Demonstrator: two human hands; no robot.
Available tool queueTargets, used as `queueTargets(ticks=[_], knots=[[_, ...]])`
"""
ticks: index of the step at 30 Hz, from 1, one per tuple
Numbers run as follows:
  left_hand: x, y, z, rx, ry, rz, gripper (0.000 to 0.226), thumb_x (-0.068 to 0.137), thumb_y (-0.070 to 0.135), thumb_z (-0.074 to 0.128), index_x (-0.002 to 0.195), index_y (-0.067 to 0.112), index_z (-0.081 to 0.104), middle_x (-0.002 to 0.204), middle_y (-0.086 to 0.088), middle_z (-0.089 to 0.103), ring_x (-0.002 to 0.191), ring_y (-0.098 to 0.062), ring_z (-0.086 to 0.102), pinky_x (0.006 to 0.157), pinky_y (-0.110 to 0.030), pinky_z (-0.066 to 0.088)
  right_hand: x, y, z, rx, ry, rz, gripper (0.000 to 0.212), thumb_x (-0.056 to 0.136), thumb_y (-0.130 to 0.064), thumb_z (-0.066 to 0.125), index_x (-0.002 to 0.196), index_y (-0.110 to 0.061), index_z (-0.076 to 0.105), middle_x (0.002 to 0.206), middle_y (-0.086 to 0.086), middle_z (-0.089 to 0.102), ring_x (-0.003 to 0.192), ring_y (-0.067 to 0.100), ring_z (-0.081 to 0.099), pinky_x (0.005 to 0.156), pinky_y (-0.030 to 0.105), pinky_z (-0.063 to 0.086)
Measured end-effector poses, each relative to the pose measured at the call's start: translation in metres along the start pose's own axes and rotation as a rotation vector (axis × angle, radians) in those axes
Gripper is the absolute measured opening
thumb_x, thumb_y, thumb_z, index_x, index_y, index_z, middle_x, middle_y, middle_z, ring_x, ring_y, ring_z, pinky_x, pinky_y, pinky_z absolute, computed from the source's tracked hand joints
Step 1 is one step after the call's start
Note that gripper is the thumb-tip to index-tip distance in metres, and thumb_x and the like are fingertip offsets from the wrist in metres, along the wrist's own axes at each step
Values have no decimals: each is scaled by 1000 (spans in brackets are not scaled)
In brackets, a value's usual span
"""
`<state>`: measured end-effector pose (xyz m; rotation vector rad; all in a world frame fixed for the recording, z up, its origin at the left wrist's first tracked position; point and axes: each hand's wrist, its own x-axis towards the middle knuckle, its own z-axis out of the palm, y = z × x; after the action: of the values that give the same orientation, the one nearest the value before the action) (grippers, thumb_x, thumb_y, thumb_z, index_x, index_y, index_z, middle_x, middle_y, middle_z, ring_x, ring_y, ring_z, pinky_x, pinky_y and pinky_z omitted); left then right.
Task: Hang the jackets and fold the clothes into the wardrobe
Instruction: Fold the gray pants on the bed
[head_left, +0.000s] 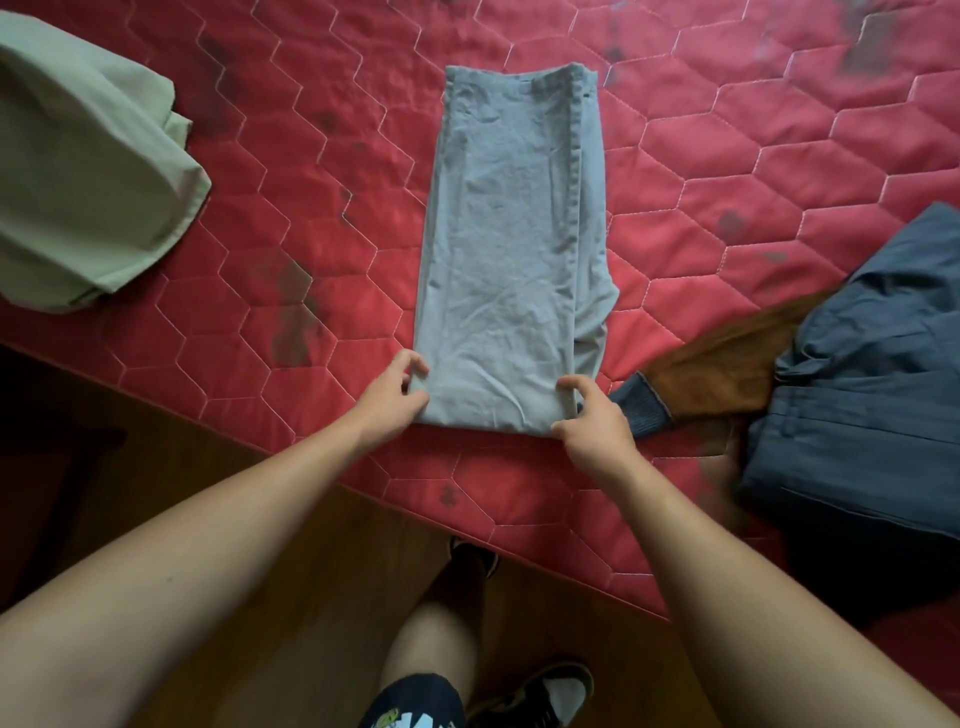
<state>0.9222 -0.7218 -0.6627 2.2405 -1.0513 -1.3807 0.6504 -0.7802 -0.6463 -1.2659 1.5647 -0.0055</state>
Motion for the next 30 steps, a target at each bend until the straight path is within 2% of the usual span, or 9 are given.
queueTargets(ticks=[6,9,12,14,17,20,24,27,30], knots=[[4,15,-27,-197,-100,-17,19,77,7,55,93,17,62,70,-1,46,59,-8,39,55,-28,30,14,-22,-28,199,-320,99,45,77,7,61,115,-18,65,71,7,52,50,16,42,43,23,32],[11,39,-49,-426,-87,-85,14,72,19,58,79,21,69,68,-1,50,59,-11,41,54,-27,31,22,-51,-54,398,-387,154,38,72,-4,56,106,-8,72,58,5,52,44,16,40,45,22,27],[27,77,-75,-683,-82,-113,23,73,31,59,86,17,71,74,-3,62,66,-14,54,60,-28,42,39,-97,-88,558,-433,168,32,81,-24,48,100,-8,68,68,13,66,50,18,55,51,27,35],[45,108,-95,-774,-121,-108,38,83,42,48,97,13,68,75,-3,70,71,-15,61,70,-30,49,58,-131,-113,642,-427,169,44,93,-31,35,106,-3,66,82,20,74,65,25,69,63,31,43],[86,149,-121,-823,-162,-77,40,98,35,30,102,12,63,84,-5,76,71,-15,63,73,-29,48,94,-177,-141,733,-390,131,69,98,-64,32,118,-5,62,103,22,76,88,32,74,77,36,50],[133,180,-135,-774,-134,-49,34,97,29,38,110,9,62,93,-4,78,67,-11,62,66,-26,44,137,-212,-152,690,-322,50,91,89,-86,22,137,-15,51,105,15,77,92,28,75,78,36,55],[187,209,-141,-678,-57,-11,22,98,22,45,112,12,59,94,-5,77,63,-12,58,59,-26,36,188,-245,-154,597,-161,-12,79,93,-81,28,133,-17,51,100,15,77,90,28,77,86,39,60],[210,219,-137,-649,-52,4,12,100,22,50,109,20,58,106,-4,75,82,-15,67,65,-27,44,218,-250,-150,654,-43,-69,71,96,-71,44,145,-21,45,115,14,73,95,24,75,91,38,58],[222,205,-125,-551,58,96,55,97,18,60,148,13,41,122,-4,65,112,-13,63,89,-29,51,228,-233,-135,568,213,-199,74,90,-57,63,152,-24,40,129,4,62,110,14,64,100,35,51]])
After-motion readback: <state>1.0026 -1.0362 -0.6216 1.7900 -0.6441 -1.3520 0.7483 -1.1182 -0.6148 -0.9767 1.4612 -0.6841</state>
